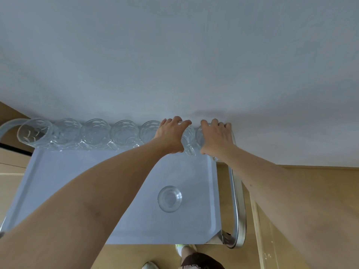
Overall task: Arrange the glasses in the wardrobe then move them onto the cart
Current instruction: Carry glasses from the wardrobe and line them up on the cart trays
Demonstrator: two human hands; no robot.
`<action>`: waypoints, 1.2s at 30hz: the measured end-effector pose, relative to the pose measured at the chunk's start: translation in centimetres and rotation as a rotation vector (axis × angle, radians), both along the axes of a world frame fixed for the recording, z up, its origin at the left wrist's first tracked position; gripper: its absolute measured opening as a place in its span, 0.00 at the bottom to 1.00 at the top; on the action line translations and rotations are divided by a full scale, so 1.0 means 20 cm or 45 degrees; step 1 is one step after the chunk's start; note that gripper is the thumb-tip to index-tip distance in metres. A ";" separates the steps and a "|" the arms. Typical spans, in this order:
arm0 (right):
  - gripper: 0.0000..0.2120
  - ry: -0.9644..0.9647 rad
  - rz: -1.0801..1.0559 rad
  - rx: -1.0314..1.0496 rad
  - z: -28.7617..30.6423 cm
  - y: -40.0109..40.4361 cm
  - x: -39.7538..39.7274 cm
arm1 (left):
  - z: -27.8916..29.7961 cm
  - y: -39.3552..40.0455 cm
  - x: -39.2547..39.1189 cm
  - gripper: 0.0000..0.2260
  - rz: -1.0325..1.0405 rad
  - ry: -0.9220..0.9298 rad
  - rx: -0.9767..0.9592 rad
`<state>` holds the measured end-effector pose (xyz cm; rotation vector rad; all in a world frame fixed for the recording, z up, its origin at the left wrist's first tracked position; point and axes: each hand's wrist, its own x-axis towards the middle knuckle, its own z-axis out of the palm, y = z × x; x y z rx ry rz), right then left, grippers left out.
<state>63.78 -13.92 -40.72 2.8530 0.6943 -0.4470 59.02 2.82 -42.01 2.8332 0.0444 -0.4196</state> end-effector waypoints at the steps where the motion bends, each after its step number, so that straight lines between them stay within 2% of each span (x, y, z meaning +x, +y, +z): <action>1: 0.44 0.021 -0.014 0.020 0.01 0.00 0.02 | -0.01 0.00 0.00 0.45 0.012 -0.012 -0.017; 9: 0.43 0.175 -0.018 0.234 0.04 0.01 0.12 | -0.03 -0.02 -0.02 0.45 0.099 -0.056 -0.037; 12: 0.46 0.134 0.050 0.214 0.02 0.00 0.13 | -0.03 -0.03 -0.03 0.45 0.122 -0.059 -0.025; 17: 0.43 0.106 0.067 0.246 -0.01 -0.02 0.11 | -0.03 -0.05 -0.03 0.45 0.150 -0.059 -0.010; 27: 0.44 0.162 0.048 0.230 -0.01 -0.05 0.10 | -0.03 -0.06 -0.04 0.45 0.152 -0.043 0.037; 36: 0.56 0.122 0.084 0.203 -0.03 -0.08 0.08 | -0.03 -0.08 -0.04 0.48 0.107 -0.026 0.155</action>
